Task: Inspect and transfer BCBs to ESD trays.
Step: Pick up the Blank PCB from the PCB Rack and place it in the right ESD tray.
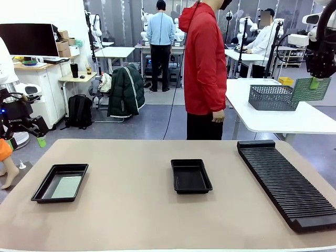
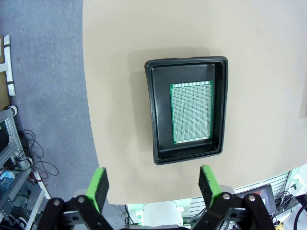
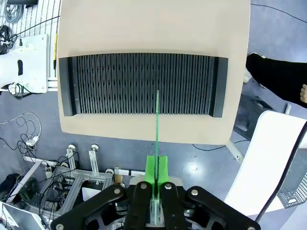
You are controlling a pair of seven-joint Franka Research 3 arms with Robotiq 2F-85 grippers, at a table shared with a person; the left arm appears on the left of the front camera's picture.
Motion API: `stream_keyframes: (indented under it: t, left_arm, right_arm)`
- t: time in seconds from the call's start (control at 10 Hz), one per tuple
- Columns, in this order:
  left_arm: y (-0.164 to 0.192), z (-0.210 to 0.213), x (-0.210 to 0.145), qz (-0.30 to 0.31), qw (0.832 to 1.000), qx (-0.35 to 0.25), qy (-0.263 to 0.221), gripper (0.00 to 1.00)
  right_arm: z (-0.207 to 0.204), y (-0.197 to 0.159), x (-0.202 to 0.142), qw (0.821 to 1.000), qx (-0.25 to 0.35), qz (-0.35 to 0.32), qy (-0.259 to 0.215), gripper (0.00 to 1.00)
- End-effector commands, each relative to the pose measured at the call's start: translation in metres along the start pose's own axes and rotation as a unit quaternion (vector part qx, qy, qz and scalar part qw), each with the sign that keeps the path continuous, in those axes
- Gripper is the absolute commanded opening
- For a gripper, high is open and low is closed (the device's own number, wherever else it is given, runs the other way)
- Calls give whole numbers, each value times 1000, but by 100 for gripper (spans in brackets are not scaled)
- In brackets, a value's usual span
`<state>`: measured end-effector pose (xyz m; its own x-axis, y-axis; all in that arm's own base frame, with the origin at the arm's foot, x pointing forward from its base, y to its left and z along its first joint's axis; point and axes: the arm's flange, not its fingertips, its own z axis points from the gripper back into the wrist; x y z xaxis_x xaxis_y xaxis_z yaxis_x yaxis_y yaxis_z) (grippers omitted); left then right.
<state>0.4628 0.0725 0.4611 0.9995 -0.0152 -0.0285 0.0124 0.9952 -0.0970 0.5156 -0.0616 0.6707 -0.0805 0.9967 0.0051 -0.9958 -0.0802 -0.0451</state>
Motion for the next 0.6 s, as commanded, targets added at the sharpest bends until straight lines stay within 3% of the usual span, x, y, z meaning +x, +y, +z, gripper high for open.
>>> stream_keyframes:
  t: [0.0, 0.4, 0.5]
  left_arm:
    - [2, -2, 0, -3, 1000, -1, -4, 100]
    - [2, -2, 0, -3, 1000, -1, -4, 100]
    - [2, -2, 0, -3, 1000, -1, -4, 100]
  right_arm:
    - [-1, 5, -1, 1000, 2, -1, 1, 0]
    - [0, 0, 0, 1000, 0, 0, 0, 2]
    - [-2, 2, 5, 997, 3, -67, -24, 2]
